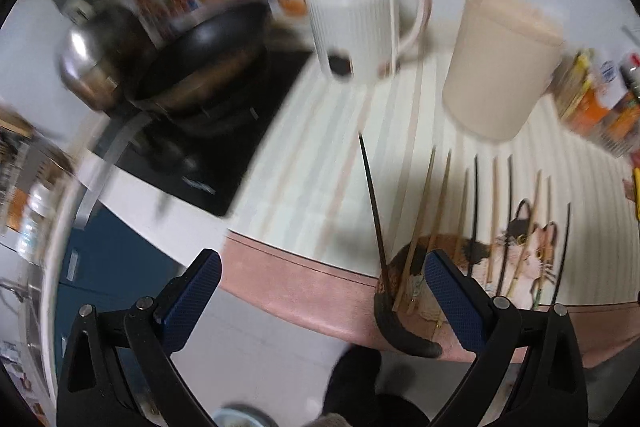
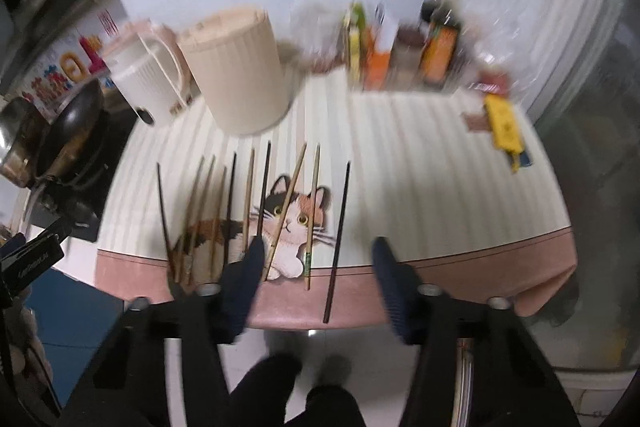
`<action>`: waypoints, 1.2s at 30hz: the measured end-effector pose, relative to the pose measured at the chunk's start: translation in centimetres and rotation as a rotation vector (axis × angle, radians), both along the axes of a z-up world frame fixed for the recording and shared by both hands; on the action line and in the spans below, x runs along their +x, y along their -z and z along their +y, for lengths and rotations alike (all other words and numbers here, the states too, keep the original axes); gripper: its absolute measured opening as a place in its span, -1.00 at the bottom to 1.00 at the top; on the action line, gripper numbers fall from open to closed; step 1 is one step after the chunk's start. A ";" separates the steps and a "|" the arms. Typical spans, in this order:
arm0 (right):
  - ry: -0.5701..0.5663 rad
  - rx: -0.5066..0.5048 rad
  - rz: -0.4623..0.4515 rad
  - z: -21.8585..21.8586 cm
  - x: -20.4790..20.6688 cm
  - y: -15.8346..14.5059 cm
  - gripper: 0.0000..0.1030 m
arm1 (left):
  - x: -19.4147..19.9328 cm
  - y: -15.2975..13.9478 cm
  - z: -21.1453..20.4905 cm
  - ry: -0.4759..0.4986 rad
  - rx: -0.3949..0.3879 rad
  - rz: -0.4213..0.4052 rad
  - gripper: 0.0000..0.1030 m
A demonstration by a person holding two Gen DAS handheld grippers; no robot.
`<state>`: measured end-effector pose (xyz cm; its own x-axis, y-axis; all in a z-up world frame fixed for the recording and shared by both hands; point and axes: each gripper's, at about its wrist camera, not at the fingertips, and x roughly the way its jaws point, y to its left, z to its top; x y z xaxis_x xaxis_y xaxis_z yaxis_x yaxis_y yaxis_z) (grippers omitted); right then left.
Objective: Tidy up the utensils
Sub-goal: 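Grasp a dark chopstick with the left tool while the right tool grasps a wooden chopstick, then lift both chopsticks up out of the cat-printed holder with both tools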
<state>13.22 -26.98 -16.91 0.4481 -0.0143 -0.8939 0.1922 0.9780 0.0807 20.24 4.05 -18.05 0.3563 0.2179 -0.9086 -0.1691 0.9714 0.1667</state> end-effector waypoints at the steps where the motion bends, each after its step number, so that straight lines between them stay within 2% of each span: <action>1: 0.004 0.012 0.018 0.1 0.9 1.2 -0.22 | 1.2 1.8 0.6 -0.002 -0.026 0.044 0.98; 3: 0.011 0.007 0.055 0.6 2.9 3.5 -0.32 | 3.0 4.4 1.4 -0.005 -0.072 0.097 0.69; 4: 0.018 0.007 0.078 0.7 4.0 4.9 -0.36 | 4.0 5.9 1.7 -0.007 -0.094 0.130 0.66; 6: 0.036 0.018 0.126 0.9 5.5 7.0 -0.36 | 6.0 8.8 1.9 -0.002 -0.140 0.193 0.45; 9: 0.052 0.054 0.222 1.3 8.4 10.3 -0.36 | 8.2 11.8 1.7 0.007 -0.193 0.265 0.32; 11: 0.048 0.083 0.311 1.5 10.3 12.8 -0.35 | 9.6 13.4 1.3 0.020 -0.202 0.292 0.23; 13: 0.052 0.102 0.363 1.8 11.6 14.5 -0.35 | 10.6 14.6 0.9 0.037 -0.189 0.314 0.17; 15: 0.062 0.100 0.397 2.1 12.9 15.8 -0.35 | 11.3 15.5 0.4 0.059 -0.174 0.333 -0.20; 16: 0.069 0.097 0.402 2.2 13.3 16.2 -0.35 | 11.4 15.7 0.2 0.068 -0.176 0.339 -0.23; 20: 0.106 0.082 0.424 2.2 15.4 17.7 -0.35 | 11.6 15.4 -0.4 0.097 -0.185 0.319 -0.83; 21: 0.114 0.083 0.425 2.1 15.7 17.8 -0.35 | 11.6 15.3 -1.0 0.131 -0.170 0.314 -0.90; 27: 0.137 0.022 0.466 2.6 17.6 19.8 -0.38 | 11.0 14.8 -3.4 0.247 -0.094 0.295 -0.93; 29: 0.139 0.028 0.451 2.9 17.6 19.8 -0.76 | 10.5 14.8 -3.9 0.261 -0.090 0.293 -0.93; 30: 0.133 0.016 0.458 3.2 17.7 19.9 -0.83 | 10.6 14.5 -4.0 0.263 -0.092 0.296 -0.93; 36: 0.073 -0.030 0.515 6.0 15.8 20.5 -0.87 | 11.1 14.2 -3.8 0.302 -0.097 0.304 -0.93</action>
